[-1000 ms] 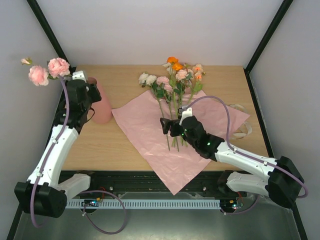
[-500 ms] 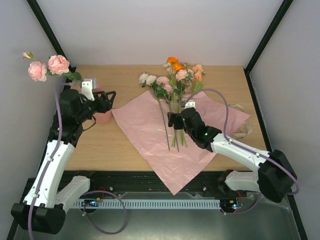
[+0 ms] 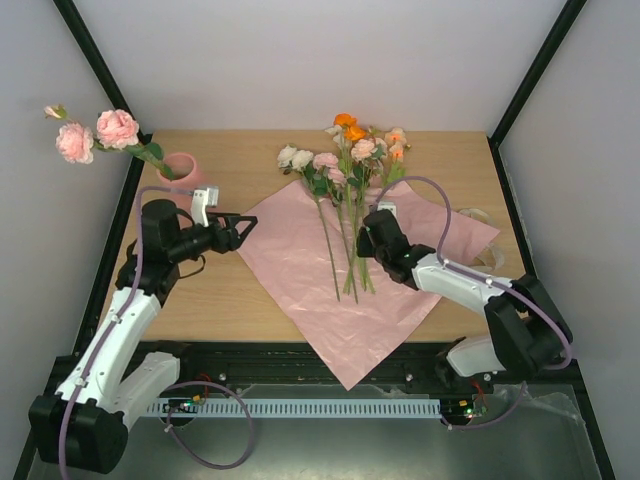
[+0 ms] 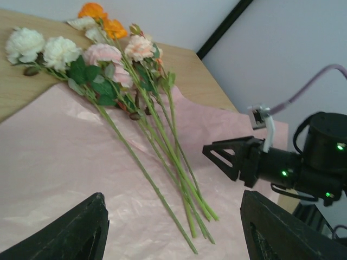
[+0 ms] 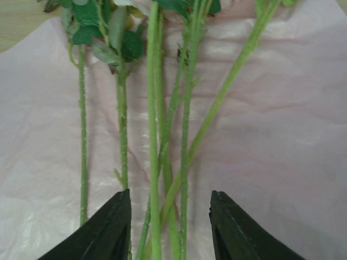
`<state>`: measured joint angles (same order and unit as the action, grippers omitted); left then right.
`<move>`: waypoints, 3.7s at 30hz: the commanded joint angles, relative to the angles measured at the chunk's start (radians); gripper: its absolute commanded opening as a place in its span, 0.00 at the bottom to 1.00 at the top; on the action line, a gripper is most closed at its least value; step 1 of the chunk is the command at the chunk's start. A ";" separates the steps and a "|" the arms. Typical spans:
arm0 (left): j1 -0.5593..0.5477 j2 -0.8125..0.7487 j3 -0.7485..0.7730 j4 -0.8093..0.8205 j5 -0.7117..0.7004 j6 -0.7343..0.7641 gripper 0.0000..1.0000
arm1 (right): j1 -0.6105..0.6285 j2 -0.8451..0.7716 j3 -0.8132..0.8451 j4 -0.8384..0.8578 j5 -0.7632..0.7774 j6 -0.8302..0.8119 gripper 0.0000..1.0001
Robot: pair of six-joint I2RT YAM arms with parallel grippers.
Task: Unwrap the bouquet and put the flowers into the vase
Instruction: Pick up the fake flower from the wrapping paper, then insert the fake flower into the vase.
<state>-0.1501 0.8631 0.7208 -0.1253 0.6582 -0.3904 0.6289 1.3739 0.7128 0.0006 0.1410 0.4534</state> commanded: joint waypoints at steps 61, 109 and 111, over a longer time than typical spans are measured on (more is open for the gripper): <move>-0.019 -0.039 -0.027 0.012 -0.033 0.012 0.99 | -0.067 0.018 -0.081 0.103 -0.070 0.036 0.01; -0.250 0.049 -0.074 0.698 0.034 -0.550 0.51 | 0.371 -0.316 -0.209 0.733 -0.486 -0.060 0.01; -0.251 0.048 -0.078 0.704 0.031 -0.555 0.46 | 0.375 -0.311 -0.212 0.728 -0.486 -0.064 0.01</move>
<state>-0.3946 0.9104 0.6563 0.4900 0.6792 -0.9100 0.9901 1.0573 0.4965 0.6640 -0.3332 0.4187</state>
